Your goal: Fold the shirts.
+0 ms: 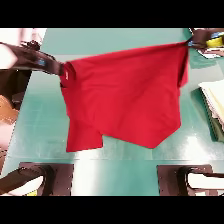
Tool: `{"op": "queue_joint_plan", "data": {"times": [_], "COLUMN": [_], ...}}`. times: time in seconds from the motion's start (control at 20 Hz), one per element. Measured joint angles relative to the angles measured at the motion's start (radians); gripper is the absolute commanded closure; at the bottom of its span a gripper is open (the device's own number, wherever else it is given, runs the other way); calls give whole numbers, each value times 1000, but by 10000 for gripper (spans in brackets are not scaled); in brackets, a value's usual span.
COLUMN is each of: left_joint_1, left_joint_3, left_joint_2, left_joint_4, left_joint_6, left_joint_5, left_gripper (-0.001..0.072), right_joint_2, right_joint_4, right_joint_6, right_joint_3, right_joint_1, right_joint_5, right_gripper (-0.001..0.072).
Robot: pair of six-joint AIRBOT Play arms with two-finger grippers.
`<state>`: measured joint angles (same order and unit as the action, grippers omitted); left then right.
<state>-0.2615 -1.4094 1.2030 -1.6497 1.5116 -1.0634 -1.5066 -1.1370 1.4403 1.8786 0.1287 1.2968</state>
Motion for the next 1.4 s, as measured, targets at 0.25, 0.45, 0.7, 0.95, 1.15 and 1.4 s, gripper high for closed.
{"op": "queue_joint_plan", "data": {"times": [0.25,0.45,0.7,0.95,1.15,1.4], "left_joint_1": [0,0,0,0,0,0], "left_joint_3": [32,39,36,-15,-94,-189], "left_joint_2": [229,290,308,206,-17,-334], "left_joint_4": [-37,-47,-62,-98,-120,-117], "left_joint_6": [56,72,86,118,126,130], "left_joint_5": [119,180,171,117,105,103], "left_gripper": [681,682,683,683,682,682], "right_joint_2": [-204,-281,-290,-173,24,303], "right_joint_4": [-9,-8,-8,-10,-10,-10], "right_joint_6": [6,6,6,-48,-98,-119], "right_joint_3": [-17,-19,-20,-20,-20,-19], "right_joint_1": [70,90,95,95,95,96], "right_joint_5": [-117,-166,-187,-187,-197,-229], "right_gripper": [700,700,700,700,699,700]}}
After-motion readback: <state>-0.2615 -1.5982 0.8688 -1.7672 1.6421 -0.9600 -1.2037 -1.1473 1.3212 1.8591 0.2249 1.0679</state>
